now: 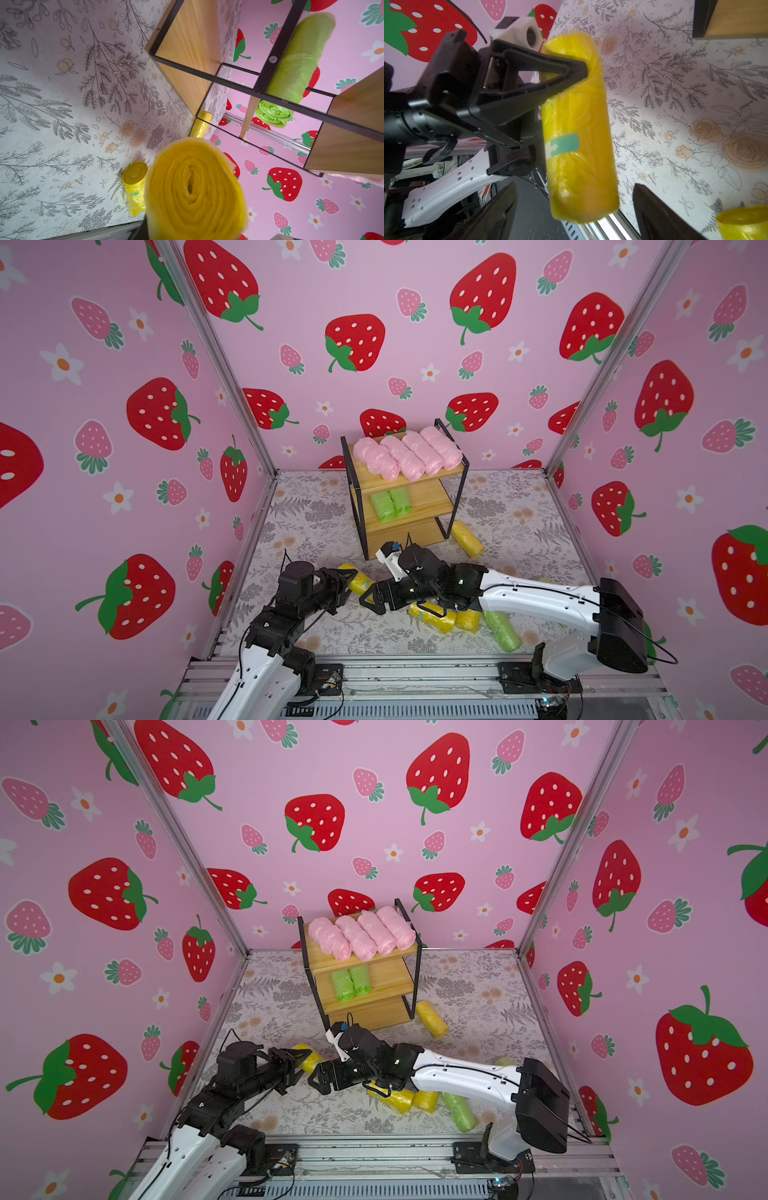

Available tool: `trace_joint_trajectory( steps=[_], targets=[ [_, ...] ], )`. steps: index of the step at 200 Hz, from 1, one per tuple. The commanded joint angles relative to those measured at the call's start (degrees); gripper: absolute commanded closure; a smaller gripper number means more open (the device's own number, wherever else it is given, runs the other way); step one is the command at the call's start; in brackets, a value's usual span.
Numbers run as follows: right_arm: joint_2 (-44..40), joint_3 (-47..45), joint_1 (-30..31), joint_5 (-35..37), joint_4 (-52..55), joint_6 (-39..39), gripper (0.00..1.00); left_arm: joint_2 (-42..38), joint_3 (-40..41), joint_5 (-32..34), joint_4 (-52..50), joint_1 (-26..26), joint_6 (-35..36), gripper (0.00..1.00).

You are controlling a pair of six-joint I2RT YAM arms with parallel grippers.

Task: Sort the rolls of trash bags by color and place them on the shelf
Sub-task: Pick up the roll of trash bags from the center of the board.

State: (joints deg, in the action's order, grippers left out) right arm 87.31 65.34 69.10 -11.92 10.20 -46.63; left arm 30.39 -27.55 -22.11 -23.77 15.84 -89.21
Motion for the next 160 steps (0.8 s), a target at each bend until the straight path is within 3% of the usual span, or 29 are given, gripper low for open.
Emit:
trace_joint_trajectory(
  steps=[1, 25, 47, 78, 91, 122, 127, 160],
  targets=[
    [1.10, 1.51, 0.16, -0.15, -1.58, 0.75, 0.13, -0.67, 0.04, -1.19, 3.37, 0.34, -1.04, 1.00],
    [1.70, 1.62, 0.15, -0.59, -2.27, 0.50, 0.26, -0.76, 0.04, -0.86, 3.61, 0.59, -1.39, 1.00],
    [2.32, 1.72, 0.11, -1.38, -2.88, 0.18, 0.47, -0.79, 0.04, -0.74, 3.73, 0.78, -1.52, 1.00],
    [2.29, 1.50, 0.07, -0.96, -3.25, -0.13, 0.84, -0.93, 0.10, -0.83, 4.42, 0.86, -1.50, 0.99],
    [1.57, 1.02, -0.17, -0.06, -3.33, 0.01, 0.99, -1.16, 0.08, -0.59, 4.66, 0.81, -1.54, 0.65],
    [-1.39, -1.11, -1.93, 1.18, -3.60, 0.05, 1.00, -2.04, -1.20, 0.72, 1.83, 0.86, -0.60, 0.24],
    [-1.95, -1.62, -2.38, 1.33, -3.60, 0.09, 1.00, -2.05, -1.46, 0.94, 1.55, 0.84, -0.37, 0.02],
    [-6.10, -4.70, -5.49, 1.69, -3.34, 0.48, 1.00, -2.03, -4.33, 3.00, -1.99, 0.86, 2.21, 0.00]
  ],
)
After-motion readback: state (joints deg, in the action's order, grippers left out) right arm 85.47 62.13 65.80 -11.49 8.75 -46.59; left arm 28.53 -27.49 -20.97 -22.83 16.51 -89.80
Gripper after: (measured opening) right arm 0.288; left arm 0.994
